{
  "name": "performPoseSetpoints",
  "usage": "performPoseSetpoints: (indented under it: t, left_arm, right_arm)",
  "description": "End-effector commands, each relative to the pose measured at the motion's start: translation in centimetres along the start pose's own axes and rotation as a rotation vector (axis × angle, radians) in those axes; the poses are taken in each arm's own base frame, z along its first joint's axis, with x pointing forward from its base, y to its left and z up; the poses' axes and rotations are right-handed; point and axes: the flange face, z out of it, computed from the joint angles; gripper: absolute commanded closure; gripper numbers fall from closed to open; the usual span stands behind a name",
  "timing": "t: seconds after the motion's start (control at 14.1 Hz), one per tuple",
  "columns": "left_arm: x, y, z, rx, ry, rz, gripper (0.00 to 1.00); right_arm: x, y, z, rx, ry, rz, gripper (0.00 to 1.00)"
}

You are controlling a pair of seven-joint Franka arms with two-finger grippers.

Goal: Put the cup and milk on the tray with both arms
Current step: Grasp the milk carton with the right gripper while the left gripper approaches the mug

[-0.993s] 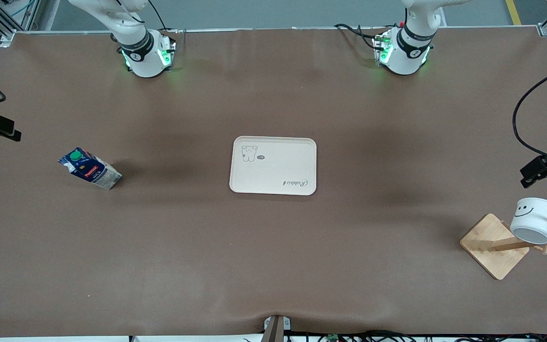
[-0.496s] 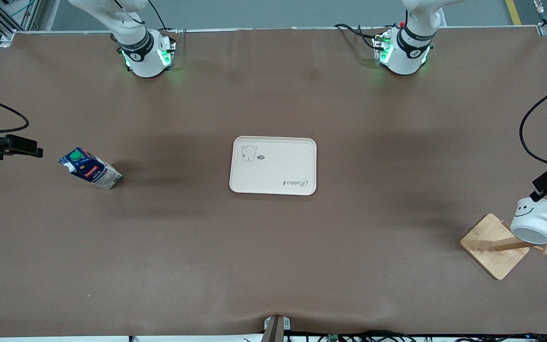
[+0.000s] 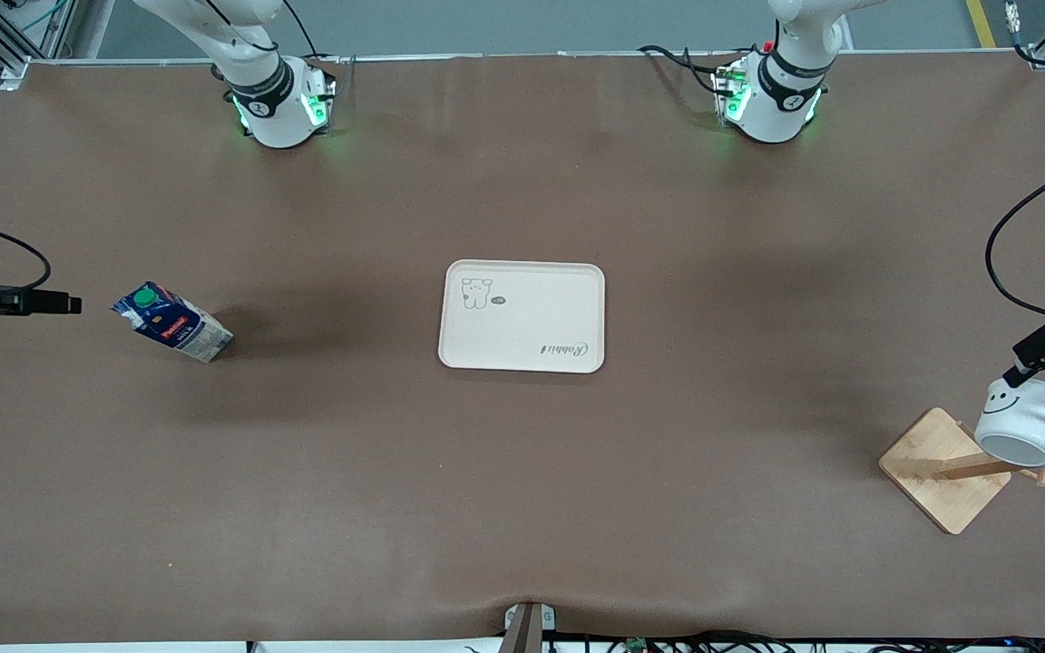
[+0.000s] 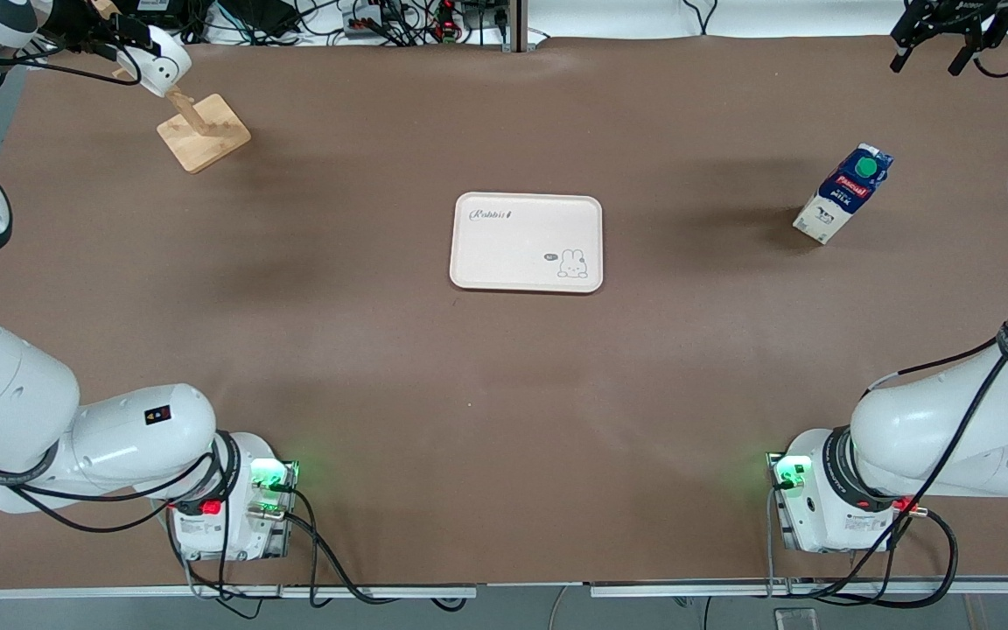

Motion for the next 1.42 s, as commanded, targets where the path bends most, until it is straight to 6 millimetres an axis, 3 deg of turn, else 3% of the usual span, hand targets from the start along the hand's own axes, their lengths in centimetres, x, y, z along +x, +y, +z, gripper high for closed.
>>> performPoseSetpoints:
  t: [0.0,0.21,0.5,0.64,0.71,0.85,0.99,1.13,1.35]
  left_arm:
    - [0.6,0.6,-0.3,-0.013,0.03,0.015,0.03]
    - [0.6,0.8,0.3,-0.016,0.033,0.012,0.04]
    - [-0.1,0.3,0.9,-0.017,0.019,0.029,0.02]
    - [-0.1,0.3,0.4,-0.019,0.015,0.032,0.01]
    - [0.0,0.3,0.0,-0.017,0.021,0.036,0.01]
    - [0.3,0.4,-0.7,-0.012,0.026,0.039,0.01]
    - [0.2,0.6,-1.1,-0.032,-0.003,0.038,0.0]
    - [-0.1,0.5,-1.5,-0.045,-0.021,0.036,0.0]
    - [-1.0,-0.6,-1.8,-0.069,-0.063,0.016,0.0]
  right_arm:
    - [0.0,0.1,-0.3,0.004,0.003,0.012,0.0]
    - [0.3,1.4,0.3,0.021,-0.004,0.034,0.0]
    - [1.7,3.0,3.0,0.04,-0.026,0.052,0.0]
    - [2.7,3.1,5.9,0.048,-0.005,0.058,0.0]
    - [2.7,4.2,7.3,0.056,0.014,0.076,0.0]
    - [1.2,5.2,9.2,0.111,-0.007,0.122,0.0]
    - [-1.2,4.5,10.3,0.126,-0.044,0.21,0.0]
    - [-2.8,2.1,9.3,0.108,-0.024,0.374,0.0]
    - [-3.3,1.3,9.5,0.097,0.013,0.403,0.0]
